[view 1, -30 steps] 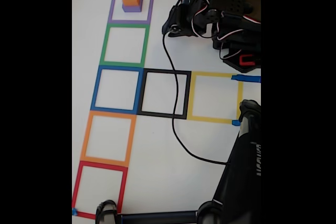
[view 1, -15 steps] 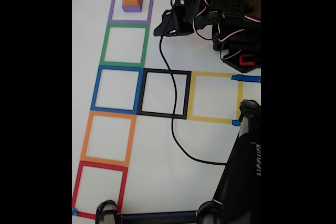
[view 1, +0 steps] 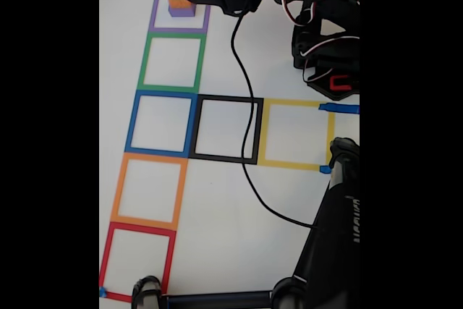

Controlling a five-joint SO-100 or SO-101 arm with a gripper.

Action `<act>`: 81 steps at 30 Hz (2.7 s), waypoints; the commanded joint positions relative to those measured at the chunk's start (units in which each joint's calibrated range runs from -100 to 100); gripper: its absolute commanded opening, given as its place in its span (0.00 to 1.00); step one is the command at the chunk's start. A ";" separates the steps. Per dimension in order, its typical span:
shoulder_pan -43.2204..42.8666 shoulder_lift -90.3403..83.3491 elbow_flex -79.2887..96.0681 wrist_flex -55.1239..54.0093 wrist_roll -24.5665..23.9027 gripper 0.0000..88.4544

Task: Tower of hanoi

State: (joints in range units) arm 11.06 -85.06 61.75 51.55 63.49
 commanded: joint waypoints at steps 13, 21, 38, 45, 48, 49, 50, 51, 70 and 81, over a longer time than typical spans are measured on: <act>13.10 14.21 -23.39 13.39 36.51 0.11; 19.72 26.07 -30.84 13.95 36.51 0.04; 23.07 31.56 -28.03 5.53 36.51 0.42; 25.37 29.38 -8.75 -18.52 36.51 0.43; 26.05 30.35 0.97 -34.71 36.51 0.46; 26.43 31.16 2.79 -37.79 36.51 0.46; 26.62 31.89 3.43 -39.08 36.51 0.46; 26.72 32.45 3.61 -39.65 36.51 0.46; 30.74 57.00 16.34 -80.78 36.51 0.46; 29.02 67.17 16.97 -92.28 36.51 0.43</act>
State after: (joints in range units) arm 41.37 -19.71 79.81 -36.80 100.00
